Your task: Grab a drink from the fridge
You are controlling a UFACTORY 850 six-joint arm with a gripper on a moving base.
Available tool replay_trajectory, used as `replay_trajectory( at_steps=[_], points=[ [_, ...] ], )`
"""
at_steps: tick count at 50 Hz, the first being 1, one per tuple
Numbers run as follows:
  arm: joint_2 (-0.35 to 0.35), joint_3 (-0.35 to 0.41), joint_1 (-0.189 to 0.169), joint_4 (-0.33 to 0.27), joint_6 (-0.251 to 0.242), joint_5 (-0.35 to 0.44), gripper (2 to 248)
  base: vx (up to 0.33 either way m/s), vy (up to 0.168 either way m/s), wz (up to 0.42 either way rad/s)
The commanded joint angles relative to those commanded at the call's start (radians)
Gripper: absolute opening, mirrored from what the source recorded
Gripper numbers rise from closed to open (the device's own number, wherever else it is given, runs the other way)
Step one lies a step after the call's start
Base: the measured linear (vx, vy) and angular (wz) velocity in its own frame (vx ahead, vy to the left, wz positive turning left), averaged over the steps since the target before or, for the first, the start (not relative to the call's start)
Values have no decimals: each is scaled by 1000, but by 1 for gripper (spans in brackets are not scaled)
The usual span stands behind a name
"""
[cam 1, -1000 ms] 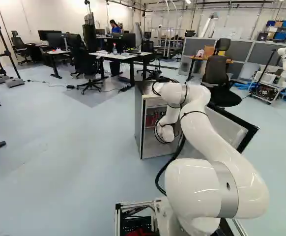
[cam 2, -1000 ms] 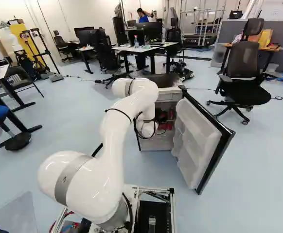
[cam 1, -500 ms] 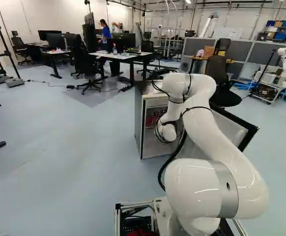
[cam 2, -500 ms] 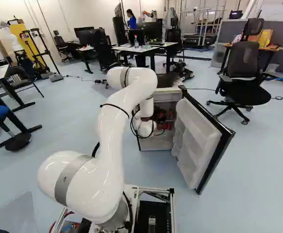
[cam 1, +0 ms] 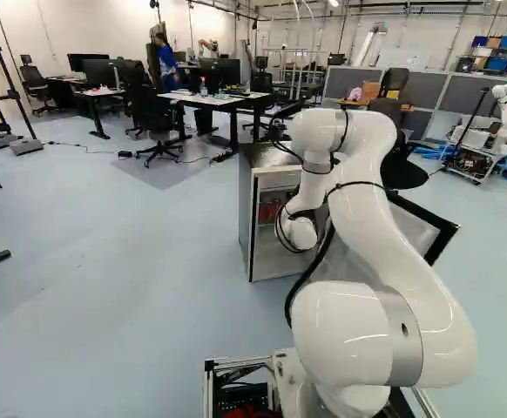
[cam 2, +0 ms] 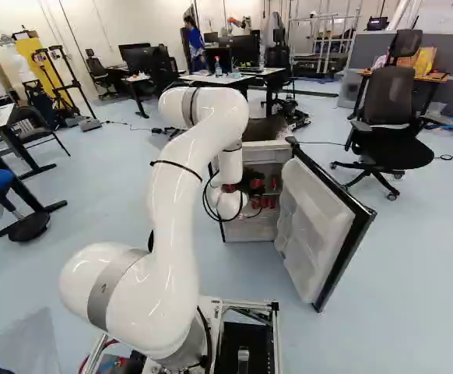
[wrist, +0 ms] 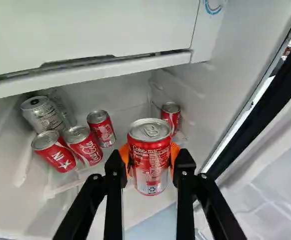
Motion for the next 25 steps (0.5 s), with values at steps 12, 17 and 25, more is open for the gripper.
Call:
replay_trajectory(
  at_steps=[12,17,25],
  points=[
    [73,87,3,0,0,0,99,0,0,0],
    [103,123,4,0,0,0,99,0,0,0],
    [151,178,8,0,0,0,99,0,0,0]
  ],
)
